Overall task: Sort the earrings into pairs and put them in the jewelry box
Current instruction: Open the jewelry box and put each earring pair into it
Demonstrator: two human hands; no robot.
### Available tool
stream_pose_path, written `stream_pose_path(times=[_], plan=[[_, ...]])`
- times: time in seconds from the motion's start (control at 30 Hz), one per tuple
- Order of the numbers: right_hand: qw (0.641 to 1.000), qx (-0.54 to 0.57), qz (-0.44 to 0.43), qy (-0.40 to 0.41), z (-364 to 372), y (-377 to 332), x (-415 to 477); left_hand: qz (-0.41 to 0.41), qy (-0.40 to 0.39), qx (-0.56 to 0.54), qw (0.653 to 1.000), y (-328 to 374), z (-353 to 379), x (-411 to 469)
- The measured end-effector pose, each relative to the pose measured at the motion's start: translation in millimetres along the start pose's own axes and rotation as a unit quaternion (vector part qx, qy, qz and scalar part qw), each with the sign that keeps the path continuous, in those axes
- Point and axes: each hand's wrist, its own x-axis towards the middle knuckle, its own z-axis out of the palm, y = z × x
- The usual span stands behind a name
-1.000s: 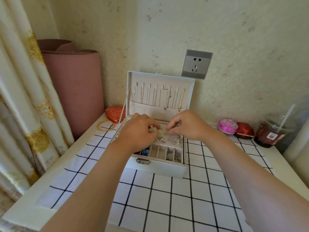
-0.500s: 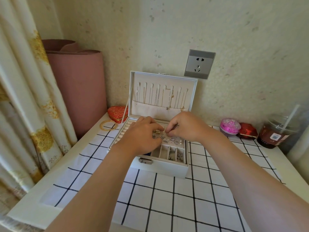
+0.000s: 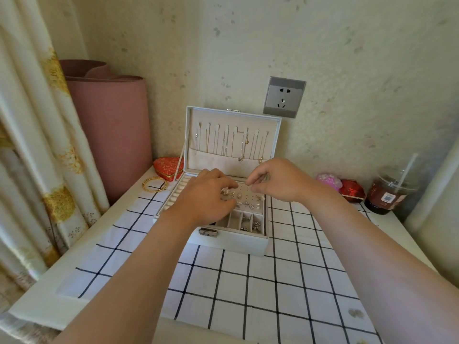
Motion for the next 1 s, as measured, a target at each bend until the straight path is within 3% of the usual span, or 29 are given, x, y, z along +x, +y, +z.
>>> stream_pose_path(times=[0.23,0.4,0.63,0.83,1.0], plan=[[0.999,-0.003,0.04,0.001,-9,6,-67,0.047,0.011,-0.077,0.996,52,5,-19],[0.993,-0.002,0.112,-0.028,-10,31,-135,0.046,-0.096,-0.126,0.986,97,15,-36],[0.969,-0.051,0.202,-0.133,-21,44,-195,0.083,-0.213,-0.08,0.97,156,46,-54],[0.959,-0.066,0.223,-0.16,-23,56,-215,0.076,-0.275,-0.063,0.956,185,75,-60],[0.958,-0.076,0.229,-0.156,-22,63,-218,0.047,-0.27,-0.057,0.96,199,91,-61]])
